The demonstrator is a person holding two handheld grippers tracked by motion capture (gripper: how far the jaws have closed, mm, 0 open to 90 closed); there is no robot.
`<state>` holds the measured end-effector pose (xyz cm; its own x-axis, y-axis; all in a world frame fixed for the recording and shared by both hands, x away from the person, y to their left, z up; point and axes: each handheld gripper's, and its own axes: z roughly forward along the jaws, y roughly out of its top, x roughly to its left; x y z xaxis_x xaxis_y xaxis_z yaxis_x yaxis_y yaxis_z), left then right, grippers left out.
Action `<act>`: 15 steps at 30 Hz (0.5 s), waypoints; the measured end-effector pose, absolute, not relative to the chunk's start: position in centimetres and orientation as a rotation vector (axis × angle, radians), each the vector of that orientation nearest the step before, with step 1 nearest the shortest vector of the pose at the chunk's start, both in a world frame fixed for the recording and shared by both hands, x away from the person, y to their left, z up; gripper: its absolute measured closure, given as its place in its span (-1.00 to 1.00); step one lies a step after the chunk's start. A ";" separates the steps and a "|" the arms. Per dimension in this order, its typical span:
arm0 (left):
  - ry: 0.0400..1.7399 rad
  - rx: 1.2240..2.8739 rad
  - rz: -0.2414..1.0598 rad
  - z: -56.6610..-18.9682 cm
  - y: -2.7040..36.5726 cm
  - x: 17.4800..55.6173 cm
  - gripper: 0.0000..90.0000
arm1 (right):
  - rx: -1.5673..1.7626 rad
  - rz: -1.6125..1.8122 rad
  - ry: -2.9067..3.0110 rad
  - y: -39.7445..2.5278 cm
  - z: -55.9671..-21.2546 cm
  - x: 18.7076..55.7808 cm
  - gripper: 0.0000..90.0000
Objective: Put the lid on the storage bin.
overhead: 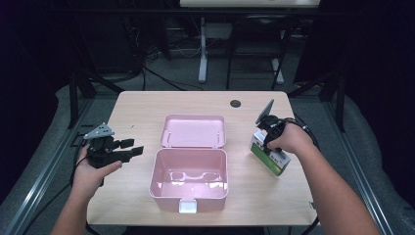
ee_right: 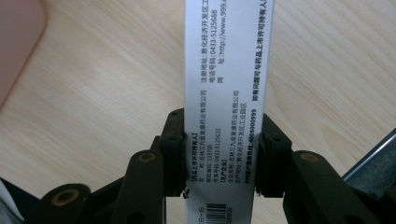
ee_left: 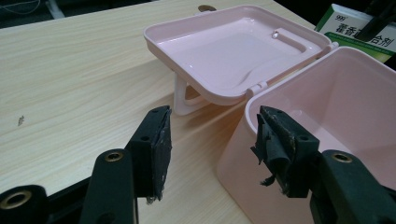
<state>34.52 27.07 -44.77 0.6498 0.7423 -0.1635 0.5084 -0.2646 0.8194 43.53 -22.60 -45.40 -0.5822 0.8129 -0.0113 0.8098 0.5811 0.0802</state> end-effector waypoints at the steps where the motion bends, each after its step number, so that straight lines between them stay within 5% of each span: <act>1: 0.983 1.933 0.315 -44.8 27.1 34.5 0.00 | 1.411 0.103 2.754 -22.5 -45.2 43.4 0.37; 15: 0.987 1.937 0.313 -44.9 27.0 34.5 0.00 | 1.355 0.106 2.780 -21.1 -42.2 42.2 0.37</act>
<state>34.54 27.03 -44.89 0.6478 0.7436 -0.1652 0.5126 -0.2652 0.8166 42.22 -21.12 -42.18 -0.6158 0.7878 -0.0124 0.7846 0.6145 0.0822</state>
